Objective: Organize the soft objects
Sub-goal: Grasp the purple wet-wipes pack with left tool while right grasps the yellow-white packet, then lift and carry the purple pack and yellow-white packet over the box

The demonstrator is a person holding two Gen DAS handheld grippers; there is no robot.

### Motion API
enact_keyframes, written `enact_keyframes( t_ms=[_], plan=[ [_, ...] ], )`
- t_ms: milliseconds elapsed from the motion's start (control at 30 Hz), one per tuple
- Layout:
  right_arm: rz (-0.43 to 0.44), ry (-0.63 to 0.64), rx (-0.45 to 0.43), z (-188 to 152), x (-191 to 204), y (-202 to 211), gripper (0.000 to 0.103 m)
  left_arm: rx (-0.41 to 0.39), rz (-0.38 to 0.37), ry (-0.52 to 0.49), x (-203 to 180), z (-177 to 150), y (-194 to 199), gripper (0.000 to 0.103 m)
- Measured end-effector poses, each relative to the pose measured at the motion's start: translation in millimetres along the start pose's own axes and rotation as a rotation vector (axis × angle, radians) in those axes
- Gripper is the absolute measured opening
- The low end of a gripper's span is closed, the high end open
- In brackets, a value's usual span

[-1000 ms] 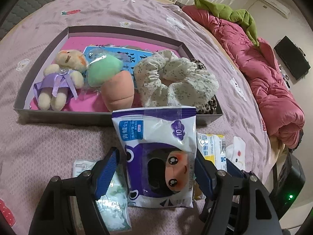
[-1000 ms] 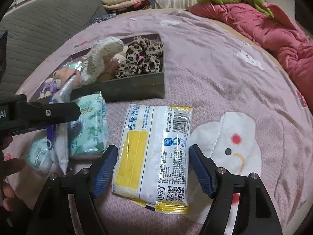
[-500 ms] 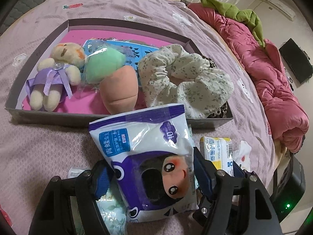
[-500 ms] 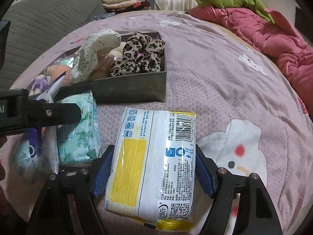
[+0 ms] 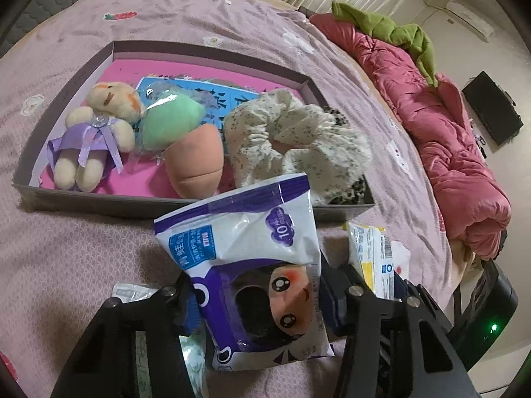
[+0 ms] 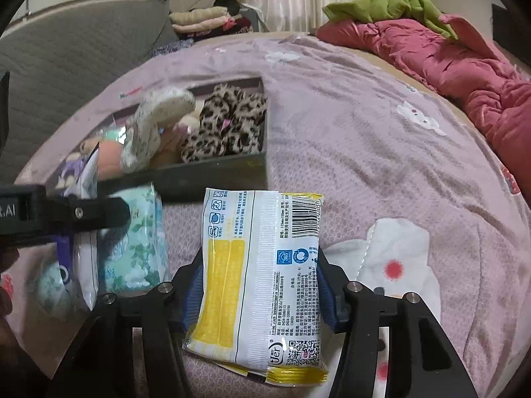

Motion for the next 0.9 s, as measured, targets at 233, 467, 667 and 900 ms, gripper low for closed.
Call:
enact_keyframes(
  t_ms=[233, 467, 667, 900],
  plan=[
    [0.017, 0.014, -0.116, 8.4, 2.8, 25.2, 0.057, -0.049, -0.026, -0.002, -1.3, 2.1, 24.1, 0.054],
    [0.026, 0.065, -0.178, 12.3, 17.0, 39.3, 0.057, -0.088, -0.025, -0.015, -1.4, 4.1, 43.3, 0.054],
    [0.038, 0.078, -0.225, 17.8, 21.9, 48.3, 0.057, -0.166, -0.037, -0.026, 1.4, 7.5, 71.2, 0.054],
    [0.035, 0.095, -0.286, 29.3, 30.8, 58.3, 0.057, -0.228, 0.007, -0.033, 11.3, 17.3, 88.0, 0.054]
  ],
)
Point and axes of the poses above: each gripper's, at about its wrist camera, not at the fingertips, and y roughly against the way its jaws point, x to its left, z to its top, the point moved 2 cm from there along -y, roughly the way its jaws point, and after that the axes turned 7 degrees about y, right-handed, at the moved point
